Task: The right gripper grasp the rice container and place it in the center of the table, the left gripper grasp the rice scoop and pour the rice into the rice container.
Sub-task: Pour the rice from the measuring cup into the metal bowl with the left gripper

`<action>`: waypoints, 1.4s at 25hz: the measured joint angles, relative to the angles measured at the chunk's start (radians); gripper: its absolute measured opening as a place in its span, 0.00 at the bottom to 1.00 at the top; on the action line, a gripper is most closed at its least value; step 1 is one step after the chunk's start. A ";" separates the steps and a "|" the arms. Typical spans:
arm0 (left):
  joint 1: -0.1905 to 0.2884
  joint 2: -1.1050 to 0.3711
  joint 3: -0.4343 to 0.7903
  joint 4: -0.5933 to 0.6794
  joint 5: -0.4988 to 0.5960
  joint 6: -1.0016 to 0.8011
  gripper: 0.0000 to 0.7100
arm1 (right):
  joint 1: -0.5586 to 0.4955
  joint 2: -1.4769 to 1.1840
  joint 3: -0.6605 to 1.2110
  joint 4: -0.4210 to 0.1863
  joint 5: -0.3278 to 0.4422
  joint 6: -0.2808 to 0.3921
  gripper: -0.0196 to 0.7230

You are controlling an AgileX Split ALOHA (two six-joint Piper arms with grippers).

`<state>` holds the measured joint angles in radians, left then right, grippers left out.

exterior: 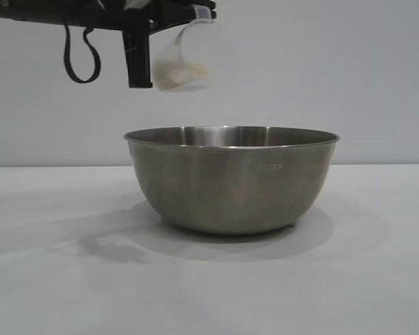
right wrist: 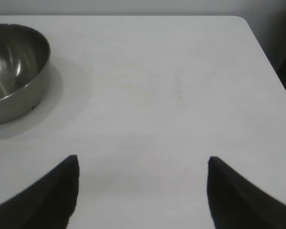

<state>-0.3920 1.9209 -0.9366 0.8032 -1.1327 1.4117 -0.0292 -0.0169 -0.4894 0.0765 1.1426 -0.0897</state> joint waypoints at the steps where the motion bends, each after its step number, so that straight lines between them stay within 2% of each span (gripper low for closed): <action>1: -0.003 0.000 0.000 0.000 0.000 0.033 0.00 | 0.000 0.000 0.000 0.000 0.000 0.000 0.67; 6: -0.012 0.000 0.000 0.029 0.049 0.193 0.00 | 0.000 0.000 0.000 0.000 0.000 0.000 0.67; 15: -0.012 0.000 0.000 0.031 0.053 0.478 0.00 | 0.000 0.000 0.000 0.000 0.000 0.000 0.67; 24: -0.021 0.000 -0.002 0.124 0.053 0.618 0.00 | 0.000 0.000 0.000 0.000 0.000 0.000 0.67; 30: -0.048 0.000 -0.003 0.131 0.051 0.691 0.00 | 0.000 0.000 0.000 0.000 0.000 0.000 0.67; 35: -0.050 0.000 -0.003 0.132 0.049 0.697 0.00 | 0.000 0.000 0.000 0.000 0.000 0.000 0.67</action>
<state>-0.4418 1.9209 -0.9399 0.9348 -1.0836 2.1090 -0.0292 -0.0169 -0.4894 0.0765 1.1426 -0.0897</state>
